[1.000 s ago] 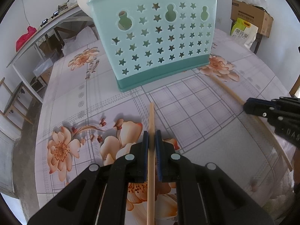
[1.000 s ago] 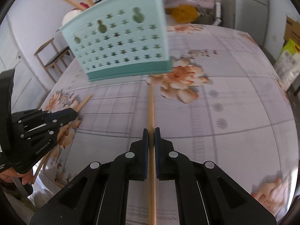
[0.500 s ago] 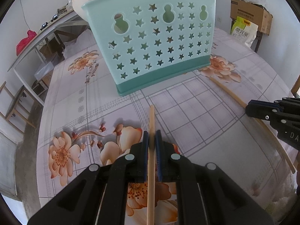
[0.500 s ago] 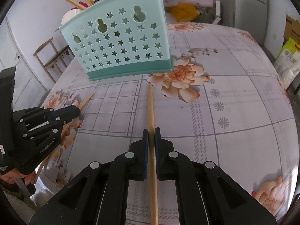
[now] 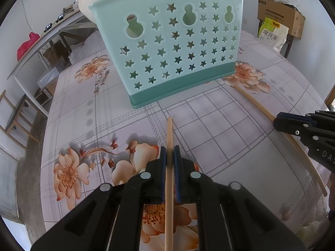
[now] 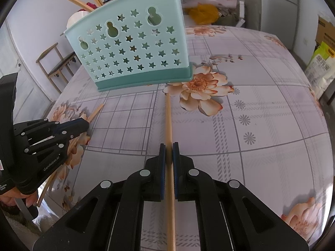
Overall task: Organize utensils
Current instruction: 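Hold both chopsticks and lift them above the table with both grippers, then carry the chopstick with the left gripper and drop it into the holder, then carry the chopstick with the right gripper and drop it into the holder, then grip the green holder with both grippers and set it down upright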
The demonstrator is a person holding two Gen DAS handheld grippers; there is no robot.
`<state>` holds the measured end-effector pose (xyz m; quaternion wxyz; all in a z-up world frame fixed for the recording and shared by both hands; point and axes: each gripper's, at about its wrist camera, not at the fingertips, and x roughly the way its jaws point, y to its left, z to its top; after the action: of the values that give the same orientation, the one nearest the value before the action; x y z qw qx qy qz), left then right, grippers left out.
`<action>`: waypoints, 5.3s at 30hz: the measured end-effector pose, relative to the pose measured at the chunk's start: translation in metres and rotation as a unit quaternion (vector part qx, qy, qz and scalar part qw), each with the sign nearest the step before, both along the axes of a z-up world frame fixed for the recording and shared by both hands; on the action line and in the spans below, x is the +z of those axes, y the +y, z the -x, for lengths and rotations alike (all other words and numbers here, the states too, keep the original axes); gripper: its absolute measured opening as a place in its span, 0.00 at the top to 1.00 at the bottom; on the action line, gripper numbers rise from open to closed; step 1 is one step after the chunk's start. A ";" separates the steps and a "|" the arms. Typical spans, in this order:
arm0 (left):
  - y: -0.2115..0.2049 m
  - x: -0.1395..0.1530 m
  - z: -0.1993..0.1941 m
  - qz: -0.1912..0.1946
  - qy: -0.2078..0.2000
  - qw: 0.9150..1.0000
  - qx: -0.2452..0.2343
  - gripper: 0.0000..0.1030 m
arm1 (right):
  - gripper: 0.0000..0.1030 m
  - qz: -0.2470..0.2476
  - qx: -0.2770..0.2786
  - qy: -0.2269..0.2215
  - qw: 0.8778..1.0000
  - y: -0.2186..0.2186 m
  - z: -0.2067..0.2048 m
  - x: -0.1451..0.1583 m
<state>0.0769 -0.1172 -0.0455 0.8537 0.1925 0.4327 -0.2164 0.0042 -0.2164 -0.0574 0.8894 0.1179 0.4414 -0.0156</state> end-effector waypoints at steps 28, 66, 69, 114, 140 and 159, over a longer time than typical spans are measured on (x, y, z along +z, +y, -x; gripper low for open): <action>0.074 0.190 -0.008 0.315 -0.142 0.938 -0.001 0.94 | 0.95 -0.005 -0.003 -0.004 1.000 -0.001 0.002 -0.001; 0.000 0.181 -0.050 0.288 -0.187 0.939 -0.014 0.60 | 0.95 -0.014 0.002 -0.001 1.000 -0.005 0.001 -0.002; 0.011 0.181 -0.036 0.287 -0.196 0.938 -0.016 0.54 | 0.94 -0.006 0.005 0.004 1.000 -0.003 -0.004 -0.001; 0.101 0.073 -0.006 0.224 -0.064 0.970 0.066 0.42 | 0.96 0.043 0.056 -0.291 0.954 -0.011 -0.035 0.265; 0.089 0.067 -0.026 0.221 -0.057 0.972 0.052 0.36 | 0.54 0.006 0.088 -0.236 0.968 -0.022 -0.080 0.197; 0.034 0.060 -0.093 0.230 -0.044 0.971 -0.051 0.24 | 0.36 -0.180 0.086 -0.121 0.972 -0.079 -0.098 0.055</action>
<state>0.1695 -0.0835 0.0141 0.8814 0.0224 0.3230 -0.3440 0.1026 -0.2950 -0.0026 0.8983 0.2389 0.3346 0.1548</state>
